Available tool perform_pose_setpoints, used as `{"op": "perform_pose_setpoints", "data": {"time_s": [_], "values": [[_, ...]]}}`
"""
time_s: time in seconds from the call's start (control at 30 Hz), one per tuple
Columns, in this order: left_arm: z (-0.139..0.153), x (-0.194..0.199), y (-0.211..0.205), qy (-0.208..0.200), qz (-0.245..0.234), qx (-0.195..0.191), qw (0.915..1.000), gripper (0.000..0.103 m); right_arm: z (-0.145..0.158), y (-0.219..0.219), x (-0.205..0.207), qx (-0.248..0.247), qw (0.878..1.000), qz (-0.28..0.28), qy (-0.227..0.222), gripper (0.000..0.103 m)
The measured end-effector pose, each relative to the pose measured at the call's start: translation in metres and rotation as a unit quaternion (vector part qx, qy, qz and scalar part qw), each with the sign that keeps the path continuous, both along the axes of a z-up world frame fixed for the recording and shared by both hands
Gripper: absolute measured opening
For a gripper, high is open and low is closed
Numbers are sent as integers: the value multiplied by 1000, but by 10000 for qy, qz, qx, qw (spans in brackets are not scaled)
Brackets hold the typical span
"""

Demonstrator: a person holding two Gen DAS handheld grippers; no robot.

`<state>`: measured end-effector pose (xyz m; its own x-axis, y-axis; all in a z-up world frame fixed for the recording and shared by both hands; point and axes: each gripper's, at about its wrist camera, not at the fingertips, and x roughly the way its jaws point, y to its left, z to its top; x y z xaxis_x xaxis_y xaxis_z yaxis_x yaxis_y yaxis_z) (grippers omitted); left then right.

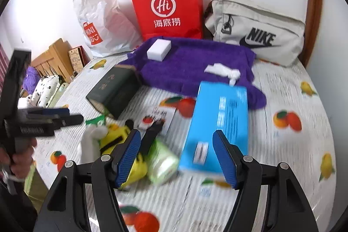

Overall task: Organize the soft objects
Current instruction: 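Grasp the white glove with the left tool while the right tool moves to the yellow pouch, then grasp the yellow adidas pouch with the right tool while the left tool holds the glove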

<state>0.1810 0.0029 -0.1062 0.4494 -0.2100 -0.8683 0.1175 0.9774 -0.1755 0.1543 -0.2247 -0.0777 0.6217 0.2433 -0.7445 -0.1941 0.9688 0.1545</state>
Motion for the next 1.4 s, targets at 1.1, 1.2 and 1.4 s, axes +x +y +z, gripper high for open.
{"op": "perform_pose_setpoints", "data": {"time_s": [1.1, 1.2, 1.4], "values": [[-52, -37, 37, -116, 106, -117, 9998, 9, -55, 78, -16, -312, 9943, 953, 350, 81], [-57, -36, 37, -82, 28, -210, 9997, 9, -61, 89, -11, -413, 9927, 1044, 442, 82], [-62, -32, 40, 23, -28, -450, 9990, 9, -72, 106, 2, -593, 9892, 1185, 625, 89]]}}
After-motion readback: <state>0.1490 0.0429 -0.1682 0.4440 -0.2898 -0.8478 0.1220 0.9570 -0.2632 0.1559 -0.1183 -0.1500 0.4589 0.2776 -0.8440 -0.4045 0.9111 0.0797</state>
